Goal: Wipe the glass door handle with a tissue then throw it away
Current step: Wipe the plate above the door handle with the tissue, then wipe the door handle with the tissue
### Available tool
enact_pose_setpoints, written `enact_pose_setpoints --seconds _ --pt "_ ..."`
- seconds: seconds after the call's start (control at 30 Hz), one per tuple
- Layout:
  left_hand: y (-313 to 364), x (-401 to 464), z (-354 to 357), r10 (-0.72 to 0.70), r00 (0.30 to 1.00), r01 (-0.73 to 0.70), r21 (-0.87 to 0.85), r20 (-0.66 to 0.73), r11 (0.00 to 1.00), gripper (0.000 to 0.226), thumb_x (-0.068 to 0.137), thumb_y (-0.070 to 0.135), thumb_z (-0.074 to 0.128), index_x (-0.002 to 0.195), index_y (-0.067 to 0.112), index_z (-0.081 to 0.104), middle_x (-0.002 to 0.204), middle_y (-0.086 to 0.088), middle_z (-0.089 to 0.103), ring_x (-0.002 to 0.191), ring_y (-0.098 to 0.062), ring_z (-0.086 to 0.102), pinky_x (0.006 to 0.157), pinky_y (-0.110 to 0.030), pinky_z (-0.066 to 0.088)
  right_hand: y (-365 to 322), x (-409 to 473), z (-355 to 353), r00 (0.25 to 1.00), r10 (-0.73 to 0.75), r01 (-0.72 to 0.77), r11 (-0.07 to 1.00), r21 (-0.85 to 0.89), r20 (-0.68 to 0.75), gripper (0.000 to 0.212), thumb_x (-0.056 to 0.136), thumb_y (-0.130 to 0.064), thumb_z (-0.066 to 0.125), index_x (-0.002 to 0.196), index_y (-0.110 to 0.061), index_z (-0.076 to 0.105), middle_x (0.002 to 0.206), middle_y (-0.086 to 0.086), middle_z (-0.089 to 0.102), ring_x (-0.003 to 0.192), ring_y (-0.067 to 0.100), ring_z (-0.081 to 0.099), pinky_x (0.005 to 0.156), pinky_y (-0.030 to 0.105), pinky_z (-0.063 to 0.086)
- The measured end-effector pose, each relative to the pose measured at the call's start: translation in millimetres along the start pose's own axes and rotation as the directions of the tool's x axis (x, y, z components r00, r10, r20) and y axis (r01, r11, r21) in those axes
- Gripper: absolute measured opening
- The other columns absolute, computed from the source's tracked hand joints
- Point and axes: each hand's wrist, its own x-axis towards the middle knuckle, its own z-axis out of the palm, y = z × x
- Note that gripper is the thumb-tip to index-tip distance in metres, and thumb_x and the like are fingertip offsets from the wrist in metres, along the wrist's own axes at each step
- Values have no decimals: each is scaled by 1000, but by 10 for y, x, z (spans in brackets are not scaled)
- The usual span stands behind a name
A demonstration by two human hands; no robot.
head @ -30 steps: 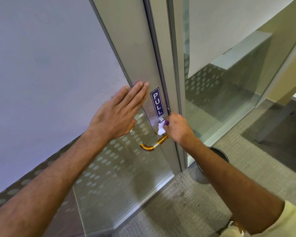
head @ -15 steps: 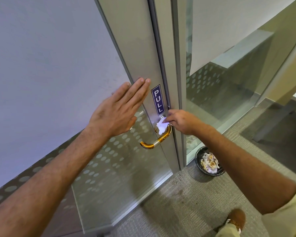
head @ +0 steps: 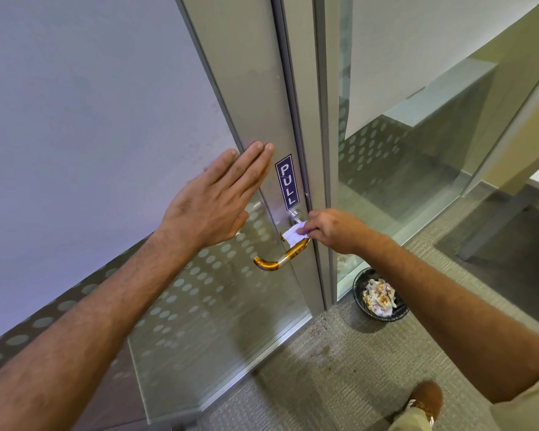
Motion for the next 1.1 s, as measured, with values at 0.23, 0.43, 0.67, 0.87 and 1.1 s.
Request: enact_pose_setpoints --seconds 0.23,0.43,0.67,0.87,1.1 --pt "2 6 3 -9 1000 9 -9 -8 1000 95 100 57 29 169 -3 4 177 -19 4 164 -32 10 131 -47 0 18 -23 -27 955 -295 286 928 -238 -4 25 96 -24 55 108 -17 76 126 -5 67 111 22 48 92 28 43" --pt "6 10 10 -5 1000 5 -15 -3 1000 96 99 58 31 169 -3 5 177 -19 3 164 -32 11 131 -47 3 20 -36 -11 936 -351 335 877 -344 18 23 85 -19 73 107 -11 75 108 -1 76 115 33 56 89 44 52" --pt "4 10 21 -10 1000 10 -9 -24 1000 96 98 57 30 169 -4 5 177 -19 3 164 -32 12 131 -47 5 -157 -43 55 977 -209 212 938 -275 40 30 95 -36 55 118 -23 71 114 1 68 116 20 45 81 31 29" --pt "-1 11 -2 -4 999 4 -17 -32 1000 98 96 58 35 169 -3 10 177 -17 8 163 -31 16 131 -46 13 -672 -35 425 998 -54 62 963 -261 37 26 95 -37 53 115 -37 70 125 0 63 126 12 41 95 40 20" --pt "1 5 0 1 1000 -2 -13 -28 1000 98 99 60 33 169 -3 8 177 -18 6 163 -32 14 132 -47 11 -1045 -128 823 982 163 -189 911 -366 -100 31 72 -17 76 98 -30 66 92 -11 73 125 11 51 99 48 12"
